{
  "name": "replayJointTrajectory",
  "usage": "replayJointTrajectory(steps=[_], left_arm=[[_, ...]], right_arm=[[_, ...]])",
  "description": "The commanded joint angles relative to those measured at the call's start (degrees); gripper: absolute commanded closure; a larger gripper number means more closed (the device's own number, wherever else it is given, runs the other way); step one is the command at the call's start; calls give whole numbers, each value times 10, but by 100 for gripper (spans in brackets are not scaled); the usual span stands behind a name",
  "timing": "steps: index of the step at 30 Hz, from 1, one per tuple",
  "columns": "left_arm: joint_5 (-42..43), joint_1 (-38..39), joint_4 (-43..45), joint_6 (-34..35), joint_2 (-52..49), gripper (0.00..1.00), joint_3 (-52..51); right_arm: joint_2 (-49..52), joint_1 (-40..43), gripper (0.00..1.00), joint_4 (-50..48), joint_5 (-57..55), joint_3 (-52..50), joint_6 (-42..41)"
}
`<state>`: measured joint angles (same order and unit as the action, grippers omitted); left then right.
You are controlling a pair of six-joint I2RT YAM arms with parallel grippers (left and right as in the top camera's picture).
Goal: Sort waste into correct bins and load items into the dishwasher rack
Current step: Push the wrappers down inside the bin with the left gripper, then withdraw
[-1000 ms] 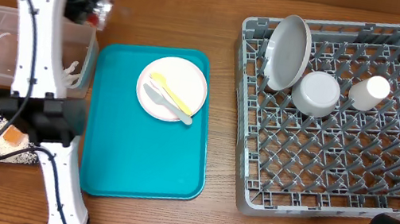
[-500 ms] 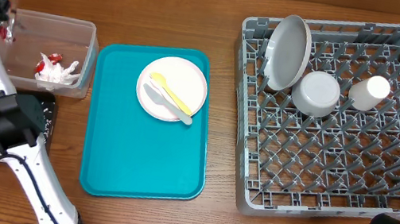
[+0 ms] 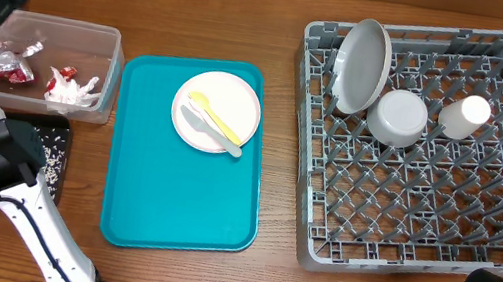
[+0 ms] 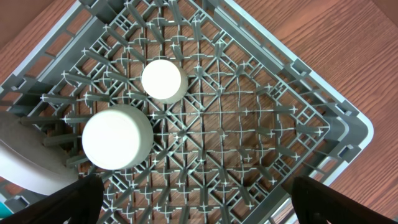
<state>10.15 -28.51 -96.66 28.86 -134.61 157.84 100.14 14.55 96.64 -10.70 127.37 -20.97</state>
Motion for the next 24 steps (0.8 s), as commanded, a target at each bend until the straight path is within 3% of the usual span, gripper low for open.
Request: replayJointTrajectory(steps=[1, 5, 12, 16, 20, 24], left_arm=[[285, 0, -2, -182, 11, 0, 0], [291, 5, -2, -176, 49, 0, 0], [83, 76, -2, -152, 198, 0, 0], [55, 114, -2, -144, 252, 0, -7], [60, 118, -2, -141, 298, 0, -76], [64, 118, -2, -186, 346, 0, -213]], right_arm=[[-2, 1, 0, -3, 0, 0, -2], [-2, 1, 0, -3, 0, 0, -2], [-2, 1, 0, -3, 0, 0, -2], [-2, 1, 0, -3, 0, 0, -2], [-2, 1, 0, -3, 0, 0, -2], [-2, 1, 0, -3, 0, 0, -2]])
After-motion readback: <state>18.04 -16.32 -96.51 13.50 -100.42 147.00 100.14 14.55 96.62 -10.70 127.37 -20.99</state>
